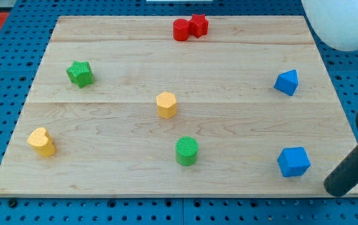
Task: Push the blue cube into the blue triangle
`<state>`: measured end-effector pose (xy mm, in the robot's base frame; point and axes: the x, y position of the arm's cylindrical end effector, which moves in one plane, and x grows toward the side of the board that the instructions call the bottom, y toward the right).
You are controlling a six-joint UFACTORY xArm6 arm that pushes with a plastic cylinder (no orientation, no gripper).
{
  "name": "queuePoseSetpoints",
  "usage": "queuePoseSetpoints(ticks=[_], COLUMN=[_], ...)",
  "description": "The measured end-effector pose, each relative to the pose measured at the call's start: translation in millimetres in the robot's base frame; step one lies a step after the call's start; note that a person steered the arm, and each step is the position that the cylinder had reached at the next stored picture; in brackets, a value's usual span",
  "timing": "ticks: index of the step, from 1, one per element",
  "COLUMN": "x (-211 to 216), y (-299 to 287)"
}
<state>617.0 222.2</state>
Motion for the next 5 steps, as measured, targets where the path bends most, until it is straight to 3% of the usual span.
queuePoseSetpoints(ticks=[1,3,4,5], x=[-20,-102,-115,-94], y=[-57,-4,5,-17])
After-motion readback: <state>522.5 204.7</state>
